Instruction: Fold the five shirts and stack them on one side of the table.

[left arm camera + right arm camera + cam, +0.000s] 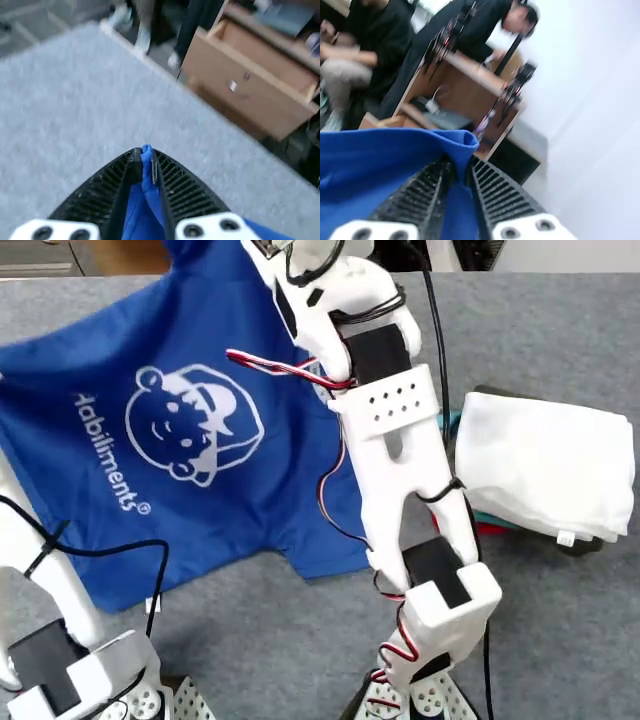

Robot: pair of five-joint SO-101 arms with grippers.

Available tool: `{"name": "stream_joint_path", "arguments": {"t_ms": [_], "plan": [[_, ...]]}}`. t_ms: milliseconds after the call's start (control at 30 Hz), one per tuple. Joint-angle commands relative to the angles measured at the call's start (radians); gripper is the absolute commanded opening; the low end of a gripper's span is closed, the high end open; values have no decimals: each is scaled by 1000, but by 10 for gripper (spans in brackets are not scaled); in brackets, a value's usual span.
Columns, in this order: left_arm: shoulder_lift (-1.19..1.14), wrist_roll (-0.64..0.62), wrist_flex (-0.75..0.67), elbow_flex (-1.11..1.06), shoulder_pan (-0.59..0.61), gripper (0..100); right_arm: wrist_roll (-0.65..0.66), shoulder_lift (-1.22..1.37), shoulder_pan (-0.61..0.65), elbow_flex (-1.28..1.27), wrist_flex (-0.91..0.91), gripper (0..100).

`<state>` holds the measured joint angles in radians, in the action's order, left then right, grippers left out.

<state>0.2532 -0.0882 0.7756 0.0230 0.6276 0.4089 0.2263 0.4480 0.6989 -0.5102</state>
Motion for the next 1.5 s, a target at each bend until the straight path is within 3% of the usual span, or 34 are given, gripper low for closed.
{"name": "stream_joint_path", "arguments": {"t_ms": [0, 367, 567, 800, 933, 1167, 1300, 1467], "plan": [[10, -9, -25, 109, -26, 22, -3, -5, -33, 56, 81, 4], [-150, -5, -44, 141, -75, 22, 71, 59, -44, 59, 138, 4], [-378, -5, -132, 207, -84, 22, 72, 159, -62, 62, 166, 4], [-518, -5, 54, 381, -81, 22, 72, 197, -90, 59, 143, 4], [-501, -3, 210, 436, -80, 19, 71, 168, -88, 73, 29, 4], [-377, 80, 525, 491, -89, 19, 72, 30, -90, 68, -362, 4], [-343, 110, 615, 471, -72, 19, 74, -44, -94, 68, -598, 4], [-283, 144, 664, 288, -66, 19, 74, -113, -99, 67, -853, 4]]}}
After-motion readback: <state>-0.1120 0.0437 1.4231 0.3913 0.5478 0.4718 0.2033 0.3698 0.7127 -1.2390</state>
